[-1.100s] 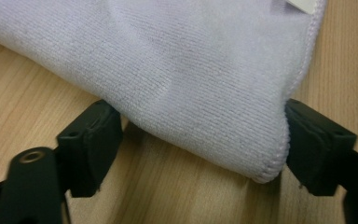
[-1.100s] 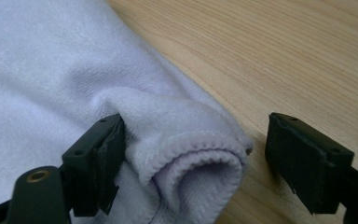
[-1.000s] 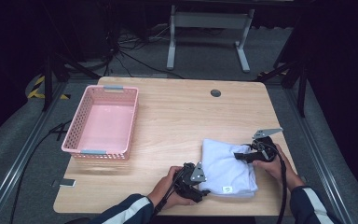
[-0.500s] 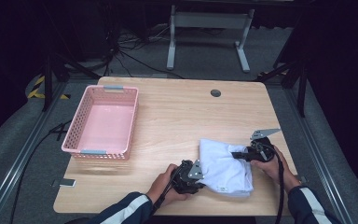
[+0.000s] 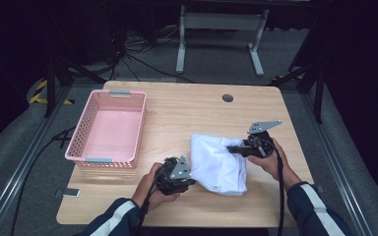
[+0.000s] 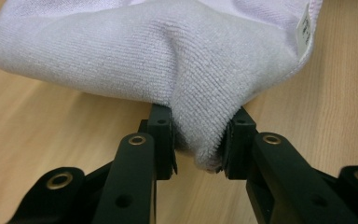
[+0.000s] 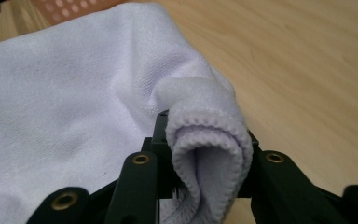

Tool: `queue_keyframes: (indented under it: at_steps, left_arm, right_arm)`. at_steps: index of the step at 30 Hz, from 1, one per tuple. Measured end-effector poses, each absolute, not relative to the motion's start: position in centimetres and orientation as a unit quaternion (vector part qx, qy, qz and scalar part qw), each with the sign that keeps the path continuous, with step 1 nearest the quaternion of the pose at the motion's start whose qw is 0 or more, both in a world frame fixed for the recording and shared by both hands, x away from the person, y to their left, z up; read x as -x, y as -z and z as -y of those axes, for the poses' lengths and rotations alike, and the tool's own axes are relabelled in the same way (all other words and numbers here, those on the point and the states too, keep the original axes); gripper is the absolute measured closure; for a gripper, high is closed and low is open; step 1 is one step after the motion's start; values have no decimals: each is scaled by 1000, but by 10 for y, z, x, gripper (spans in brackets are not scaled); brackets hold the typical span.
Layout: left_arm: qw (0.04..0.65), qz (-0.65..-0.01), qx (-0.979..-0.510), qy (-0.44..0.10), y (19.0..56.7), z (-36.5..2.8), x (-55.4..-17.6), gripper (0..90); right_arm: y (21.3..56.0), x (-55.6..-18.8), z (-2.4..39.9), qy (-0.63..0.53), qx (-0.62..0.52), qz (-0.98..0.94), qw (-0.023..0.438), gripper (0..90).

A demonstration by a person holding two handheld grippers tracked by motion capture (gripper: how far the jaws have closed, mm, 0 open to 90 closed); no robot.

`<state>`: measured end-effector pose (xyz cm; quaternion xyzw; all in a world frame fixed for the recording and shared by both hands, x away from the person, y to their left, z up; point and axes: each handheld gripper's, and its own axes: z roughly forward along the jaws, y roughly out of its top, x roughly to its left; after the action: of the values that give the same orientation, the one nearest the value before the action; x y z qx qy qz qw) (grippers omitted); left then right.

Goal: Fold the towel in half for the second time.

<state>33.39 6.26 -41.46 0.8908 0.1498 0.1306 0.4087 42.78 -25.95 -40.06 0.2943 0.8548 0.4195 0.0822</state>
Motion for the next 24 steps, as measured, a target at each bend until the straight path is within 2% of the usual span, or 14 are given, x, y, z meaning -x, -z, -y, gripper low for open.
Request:
queue_keyframes:
  at_steps: [9,10,12,13,15,16,17,18,24]
  left_arm:
    - [423,-216,-857,-200,383,-139,-329,706]
    - [423,-224,-853,-210,380,-148,-329,706]
    - [422,-240,-846,-219,375,-165,-328,706]
    - [425,-254,-838,-228,373,-175,-328,706]
    - [427,-266,-831,-238,368,-190,-327,706]
    - [423,-284,-822,-253,365,-206,-327,706]
    - [423,-284,-822,-253,365,-206,-327,706]
    - [426,-296,-816,-256,364,-216,-328,706]
    - [403,-341,-804,-272,367,-261,-334,706]
  right_arm:
    - [361,-457,179,-449,-233,-858,93,702]
    - [349,-464,154,-457,-216,-858,92,702]
    - [344,-468,142,-456,-211,-859,94,702]
    - [337,-473,118,-458,-197,-862,93,702]
    - [334,-475,106,-457,-193,-863,96,702]
    - [330,-481,87,-460,-185,-863,96,701]
    - [330,-481,87,-460,-185,-863,96,701]
    - [325,-488,62,-461,-177,-864,97,702]
    - [325,-500,10,-463,-163,-867,89,701]
